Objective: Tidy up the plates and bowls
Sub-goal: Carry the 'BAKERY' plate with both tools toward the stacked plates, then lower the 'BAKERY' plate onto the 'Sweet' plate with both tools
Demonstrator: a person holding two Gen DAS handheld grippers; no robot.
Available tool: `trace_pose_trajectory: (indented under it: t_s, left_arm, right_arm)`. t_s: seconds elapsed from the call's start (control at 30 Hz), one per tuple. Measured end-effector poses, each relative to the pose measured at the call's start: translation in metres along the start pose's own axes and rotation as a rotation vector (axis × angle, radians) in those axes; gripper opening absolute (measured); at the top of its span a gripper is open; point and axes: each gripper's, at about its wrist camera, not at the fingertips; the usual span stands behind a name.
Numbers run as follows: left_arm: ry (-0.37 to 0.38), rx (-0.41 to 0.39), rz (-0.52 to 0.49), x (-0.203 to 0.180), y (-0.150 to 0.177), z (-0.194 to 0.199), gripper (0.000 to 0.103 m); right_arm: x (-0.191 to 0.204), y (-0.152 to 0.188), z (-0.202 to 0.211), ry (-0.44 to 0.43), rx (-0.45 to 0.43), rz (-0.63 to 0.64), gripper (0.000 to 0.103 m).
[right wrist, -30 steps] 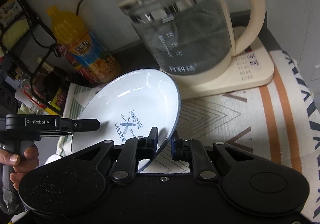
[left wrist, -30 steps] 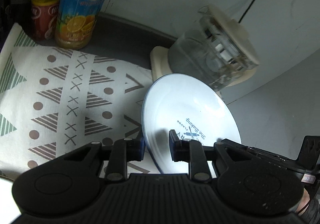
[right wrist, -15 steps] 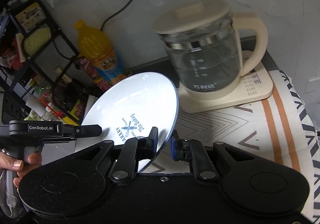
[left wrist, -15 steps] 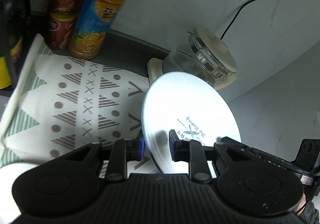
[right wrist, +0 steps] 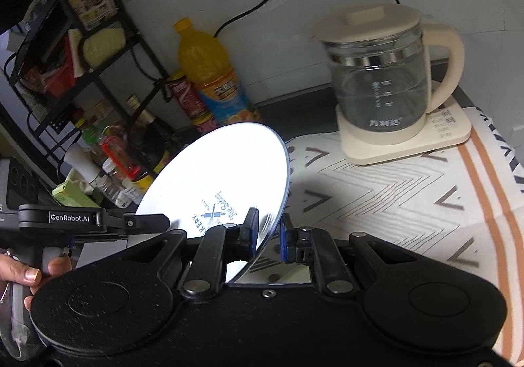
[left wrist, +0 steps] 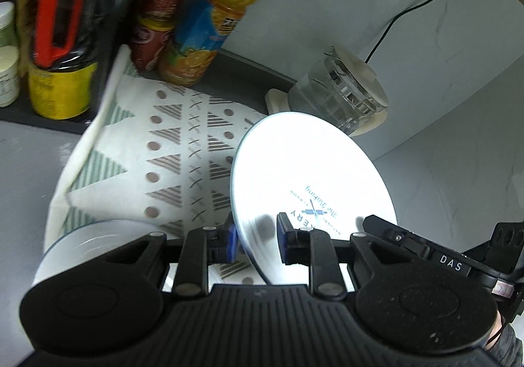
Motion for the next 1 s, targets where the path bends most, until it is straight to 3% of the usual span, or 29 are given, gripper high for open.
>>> trace_pose_trajectory:
  t_s: [0.57, 1.0]
  left_arm:
    - [-0.02, 0.0, 0.025, 0.056, 0.026, 0.054, 0.022]
    - [-0.087, 0.027, 0.103, 0.106, 0.058, 0.057, 0.022]
  right_arm:
    - [0.08, 0.039, 0.004, 0.01, 0.011, 0.013, 0.013]
    - [0.119, 0.079, -0.013, 0.008, 0.11, 0.052, 0.014]
Point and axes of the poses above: each gripper's, at about its wrist camera, not at the fingertips, and z roughly against the way its jaws point, x to its left, y to its underside, and after that the axes turned 12 degrees about z, right-handed
